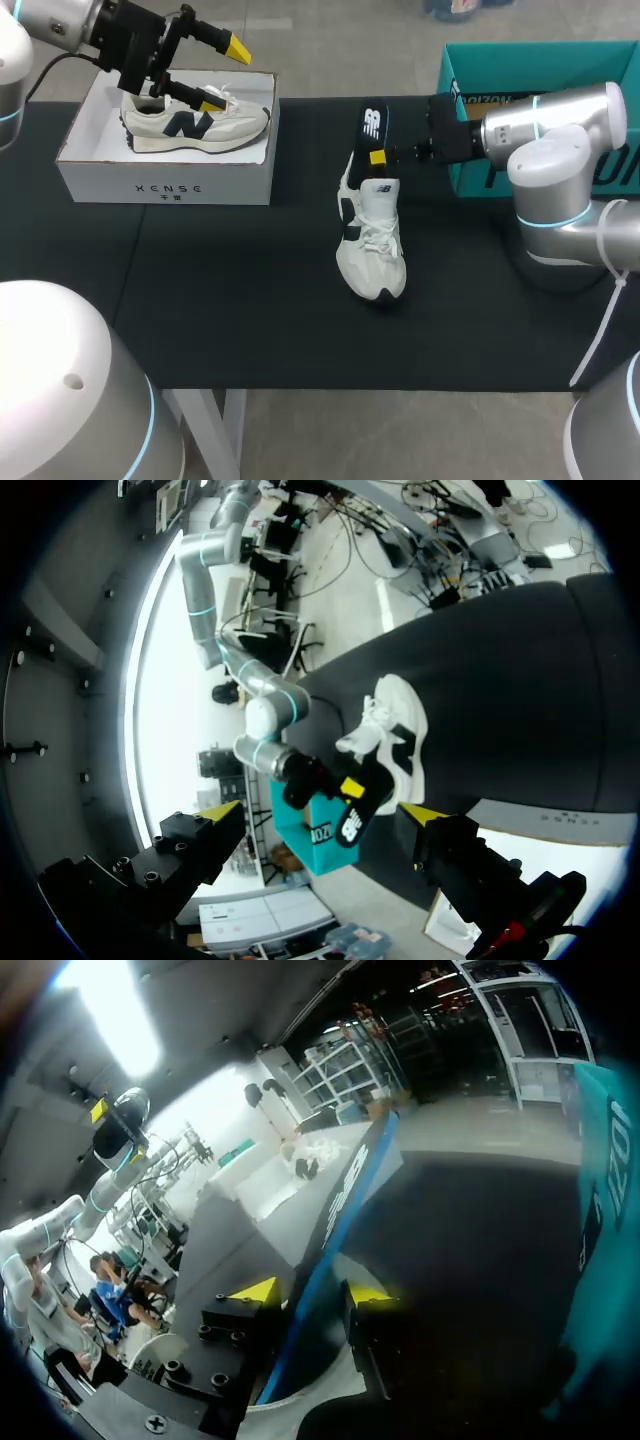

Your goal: Take the shoe out of the shoebox, open the shoe tongue, remove and reinsert the insole, then place the shoe into the shoebox

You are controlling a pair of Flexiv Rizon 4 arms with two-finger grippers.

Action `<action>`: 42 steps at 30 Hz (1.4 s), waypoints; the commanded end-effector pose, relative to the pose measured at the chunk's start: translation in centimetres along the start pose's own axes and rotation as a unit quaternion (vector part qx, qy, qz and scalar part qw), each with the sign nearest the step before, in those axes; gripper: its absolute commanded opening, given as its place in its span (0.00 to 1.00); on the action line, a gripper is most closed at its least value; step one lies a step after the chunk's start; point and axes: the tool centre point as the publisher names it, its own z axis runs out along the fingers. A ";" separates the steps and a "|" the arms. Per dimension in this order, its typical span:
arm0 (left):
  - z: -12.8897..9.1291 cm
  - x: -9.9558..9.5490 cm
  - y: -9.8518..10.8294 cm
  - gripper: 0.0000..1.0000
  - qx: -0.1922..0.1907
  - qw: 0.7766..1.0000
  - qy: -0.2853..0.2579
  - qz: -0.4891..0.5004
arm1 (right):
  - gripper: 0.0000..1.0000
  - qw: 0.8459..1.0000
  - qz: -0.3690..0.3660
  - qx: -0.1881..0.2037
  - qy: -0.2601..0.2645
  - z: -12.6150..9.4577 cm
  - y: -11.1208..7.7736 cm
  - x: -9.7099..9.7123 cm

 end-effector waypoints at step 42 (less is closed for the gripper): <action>0.0 0.0 -0.1 1.00 -0.001 1.000 0.002 0.000 | 0.00 0.998 -0.005 0.056 0.011 1.3 -2.9 1.7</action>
